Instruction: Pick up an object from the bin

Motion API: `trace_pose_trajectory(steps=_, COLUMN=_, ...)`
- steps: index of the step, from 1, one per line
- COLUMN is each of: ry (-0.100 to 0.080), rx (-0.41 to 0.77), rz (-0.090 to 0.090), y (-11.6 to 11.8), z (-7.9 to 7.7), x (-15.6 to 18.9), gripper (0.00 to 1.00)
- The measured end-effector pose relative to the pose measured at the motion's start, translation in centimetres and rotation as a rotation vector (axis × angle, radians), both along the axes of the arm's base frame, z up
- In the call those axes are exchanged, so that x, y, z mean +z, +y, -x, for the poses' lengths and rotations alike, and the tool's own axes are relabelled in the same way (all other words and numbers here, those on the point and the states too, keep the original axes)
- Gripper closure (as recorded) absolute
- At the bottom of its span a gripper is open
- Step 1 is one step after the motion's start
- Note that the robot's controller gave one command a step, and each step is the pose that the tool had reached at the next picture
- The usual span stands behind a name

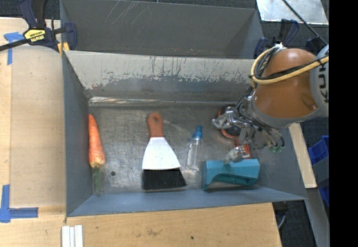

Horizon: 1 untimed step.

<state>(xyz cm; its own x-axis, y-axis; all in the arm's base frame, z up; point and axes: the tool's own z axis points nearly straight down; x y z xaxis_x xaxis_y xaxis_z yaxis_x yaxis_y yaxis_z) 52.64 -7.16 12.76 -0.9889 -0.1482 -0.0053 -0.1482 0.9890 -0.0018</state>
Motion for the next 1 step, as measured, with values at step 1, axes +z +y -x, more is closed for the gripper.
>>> trace_pose_trajectory(steps=1, ry=0.001, rx=0.011, rz=0.0, y=-0.01, z=-0.06, x=0.01, gripper=1.0)
